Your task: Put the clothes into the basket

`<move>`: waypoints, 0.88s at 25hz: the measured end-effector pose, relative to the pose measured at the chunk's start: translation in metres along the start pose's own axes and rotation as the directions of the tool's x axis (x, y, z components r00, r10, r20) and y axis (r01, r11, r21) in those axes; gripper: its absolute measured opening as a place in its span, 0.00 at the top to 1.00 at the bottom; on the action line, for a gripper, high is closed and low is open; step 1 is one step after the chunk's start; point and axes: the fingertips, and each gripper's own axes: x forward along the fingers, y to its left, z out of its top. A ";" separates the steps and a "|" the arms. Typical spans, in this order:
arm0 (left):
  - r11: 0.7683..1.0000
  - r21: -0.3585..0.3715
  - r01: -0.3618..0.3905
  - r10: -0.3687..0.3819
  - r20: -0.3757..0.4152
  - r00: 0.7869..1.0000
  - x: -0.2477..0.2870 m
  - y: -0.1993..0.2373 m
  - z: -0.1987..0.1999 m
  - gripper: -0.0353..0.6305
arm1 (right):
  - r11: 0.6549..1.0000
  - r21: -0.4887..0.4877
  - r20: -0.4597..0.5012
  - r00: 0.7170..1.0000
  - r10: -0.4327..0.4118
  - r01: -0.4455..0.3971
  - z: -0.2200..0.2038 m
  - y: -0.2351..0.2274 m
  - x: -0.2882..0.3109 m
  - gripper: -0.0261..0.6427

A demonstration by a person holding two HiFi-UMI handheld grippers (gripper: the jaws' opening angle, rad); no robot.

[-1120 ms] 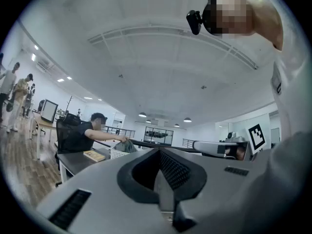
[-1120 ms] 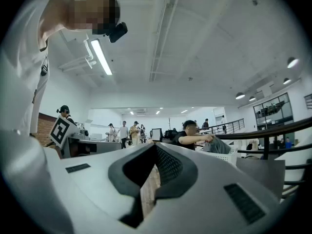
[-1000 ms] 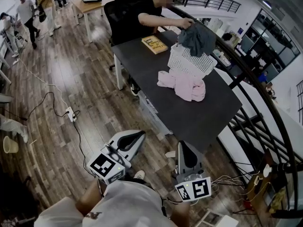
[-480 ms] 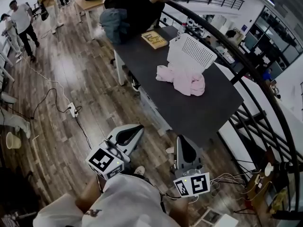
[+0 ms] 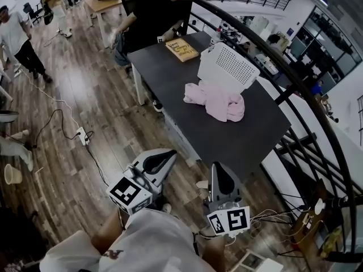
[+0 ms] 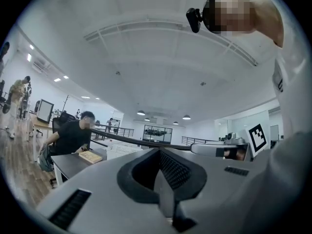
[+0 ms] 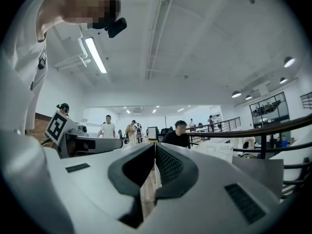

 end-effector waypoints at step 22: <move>0.996 -0.024 0.083 -0.084 -0.026 0.996 0.095 0.086 -0.001 0.94 | 0.997 0.011 -0.073 0.995 -0.074 0.075 -0.022 -0.064 0.102 0.93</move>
